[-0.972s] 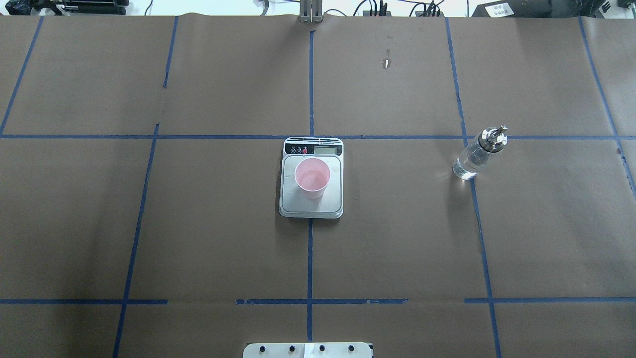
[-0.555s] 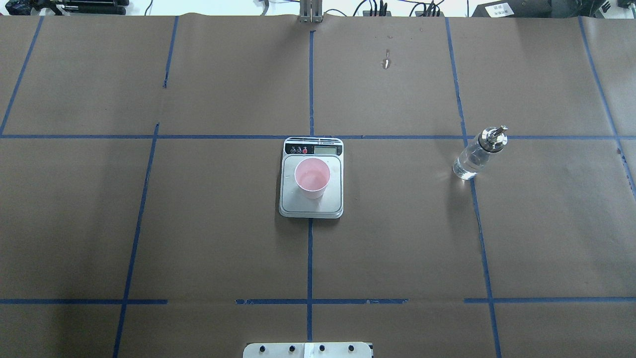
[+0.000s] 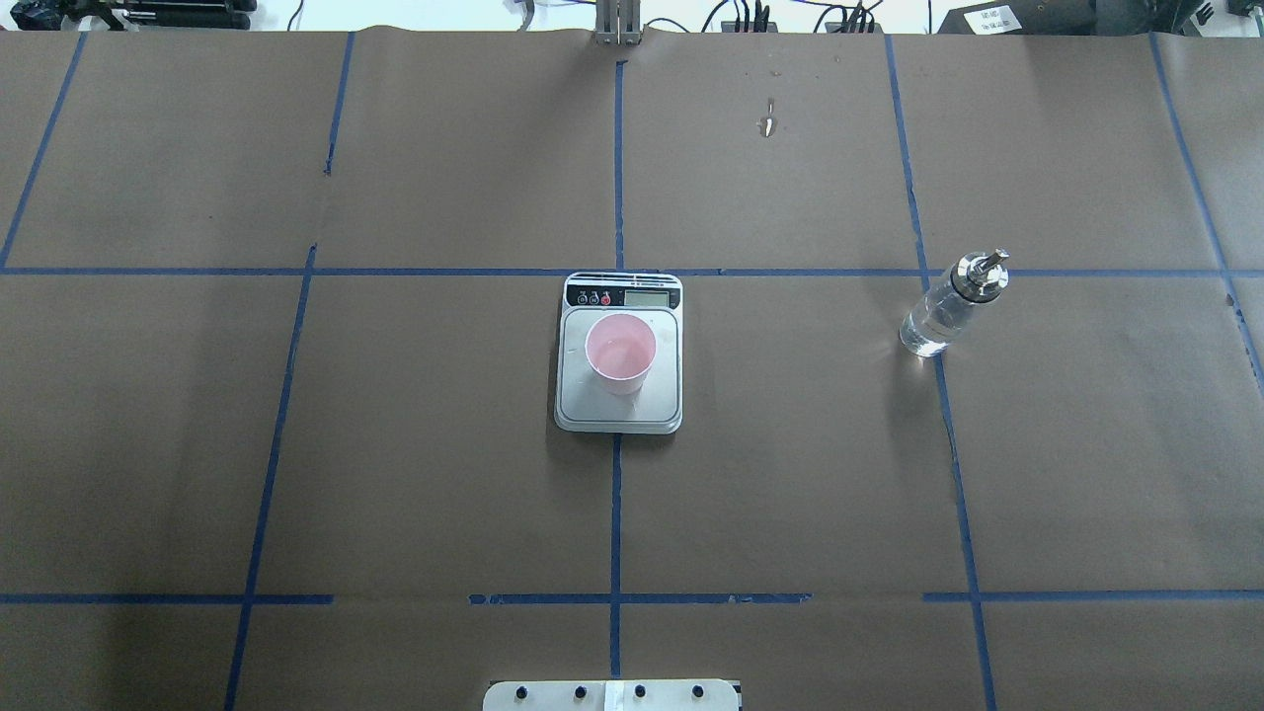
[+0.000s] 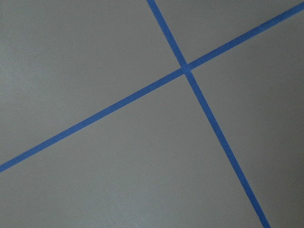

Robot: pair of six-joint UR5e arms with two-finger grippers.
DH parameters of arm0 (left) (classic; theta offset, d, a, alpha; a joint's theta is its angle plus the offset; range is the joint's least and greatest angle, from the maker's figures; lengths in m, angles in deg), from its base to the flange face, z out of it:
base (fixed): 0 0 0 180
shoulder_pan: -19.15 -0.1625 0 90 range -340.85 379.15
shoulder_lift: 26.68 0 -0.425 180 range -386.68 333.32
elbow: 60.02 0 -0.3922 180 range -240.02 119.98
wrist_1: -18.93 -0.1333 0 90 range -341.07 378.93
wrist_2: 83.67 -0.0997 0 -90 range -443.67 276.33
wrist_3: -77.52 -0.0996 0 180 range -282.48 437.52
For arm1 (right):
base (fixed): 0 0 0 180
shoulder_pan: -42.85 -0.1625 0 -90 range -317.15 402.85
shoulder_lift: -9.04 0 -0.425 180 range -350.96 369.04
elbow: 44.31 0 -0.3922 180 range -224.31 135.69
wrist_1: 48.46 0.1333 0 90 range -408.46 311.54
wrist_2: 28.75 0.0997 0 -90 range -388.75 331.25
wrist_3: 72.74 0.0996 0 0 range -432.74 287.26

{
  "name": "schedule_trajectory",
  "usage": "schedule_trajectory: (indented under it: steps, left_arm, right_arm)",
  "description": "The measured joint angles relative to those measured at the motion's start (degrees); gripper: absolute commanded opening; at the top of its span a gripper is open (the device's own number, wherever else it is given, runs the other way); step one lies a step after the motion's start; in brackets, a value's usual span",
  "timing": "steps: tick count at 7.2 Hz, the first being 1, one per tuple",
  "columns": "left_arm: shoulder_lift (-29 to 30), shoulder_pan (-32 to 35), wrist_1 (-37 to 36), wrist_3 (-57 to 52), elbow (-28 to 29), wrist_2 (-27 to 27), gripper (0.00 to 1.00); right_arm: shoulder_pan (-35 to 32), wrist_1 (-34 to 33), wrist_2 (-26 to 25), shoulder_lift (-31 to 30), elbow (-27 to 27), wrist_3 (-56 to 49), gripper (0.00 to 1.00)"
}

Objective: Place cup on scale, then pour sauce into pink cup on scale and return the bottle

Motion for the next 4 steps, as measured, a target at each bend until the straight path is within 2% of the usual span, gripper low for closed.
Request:
schedule_trajectory:
  steps: [4]
  left_arm:
    - [-0.3, 0.0, 0.1, 0.0, -0.1, 0.0, 1.0]
  right_arm:
    - [-0.8, 1.4, 2.3, -0.5, 0.1, 0.7, 1.0]
